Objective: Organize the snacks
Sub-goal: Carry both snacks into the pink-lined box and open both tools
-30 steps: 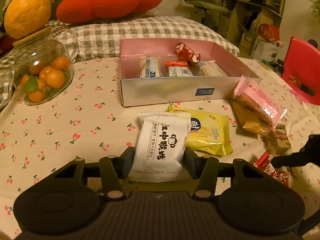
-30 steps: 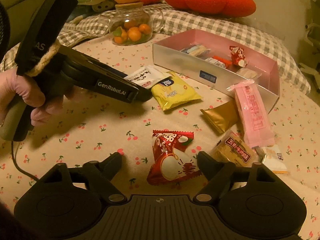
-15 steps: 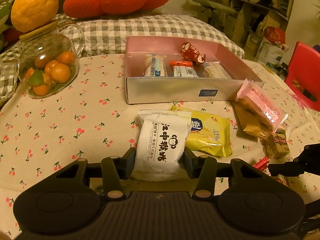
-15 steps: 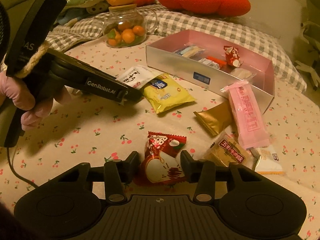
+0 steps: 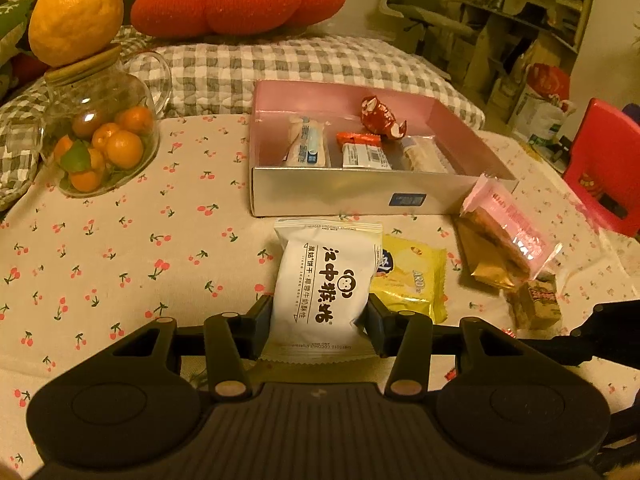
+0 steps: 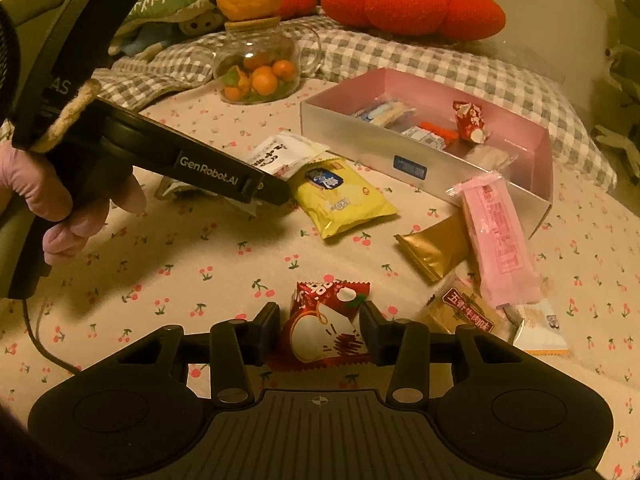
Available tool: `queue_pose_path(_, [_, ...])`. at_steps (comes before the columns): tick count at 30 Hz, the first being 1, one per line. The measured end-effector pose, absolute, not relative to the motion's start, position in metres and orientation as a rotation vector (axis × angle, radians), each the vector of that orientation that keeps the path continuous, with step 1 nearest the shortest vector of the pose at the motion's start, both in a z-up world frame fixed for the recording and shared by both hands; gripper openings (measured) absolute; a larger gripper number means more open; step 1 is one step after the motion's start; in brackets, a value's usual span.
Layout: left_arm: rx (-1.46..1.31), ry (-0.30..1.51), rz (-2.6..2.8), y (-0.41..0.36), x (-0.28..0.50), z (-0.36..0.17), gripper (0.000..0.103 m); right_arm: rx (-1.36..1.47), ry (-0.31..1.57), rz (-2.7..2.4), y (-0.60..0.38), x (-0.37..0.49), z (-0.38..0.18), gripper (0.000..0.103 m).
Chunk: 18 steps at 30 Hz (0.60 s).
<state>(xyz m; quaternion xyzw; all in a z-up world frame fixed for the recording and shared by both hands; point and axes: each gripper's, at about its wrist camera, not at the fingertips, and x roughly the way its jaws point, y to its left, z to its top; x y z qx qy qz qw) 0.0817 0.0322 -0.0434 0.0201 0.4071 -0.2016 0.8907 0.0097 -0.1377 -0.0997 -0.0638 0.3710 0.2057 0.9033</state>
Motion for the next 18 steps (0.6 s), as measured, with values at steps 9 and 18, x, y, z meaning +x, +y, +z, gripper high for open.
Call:
queue_pose_path(9, [0.004,0.837,-0.398,0.036,0.083,-0.033,0.045,-0.031,0.773,0.419,-0.147,0.013,-0.089,0.042])
queue_pose_path(18, [-0.026,0.794,-0.391,0.034,0.087,-0.016,0.045,0.049,0.71,0.377,-0.154,0.027,-0.061,0.042])
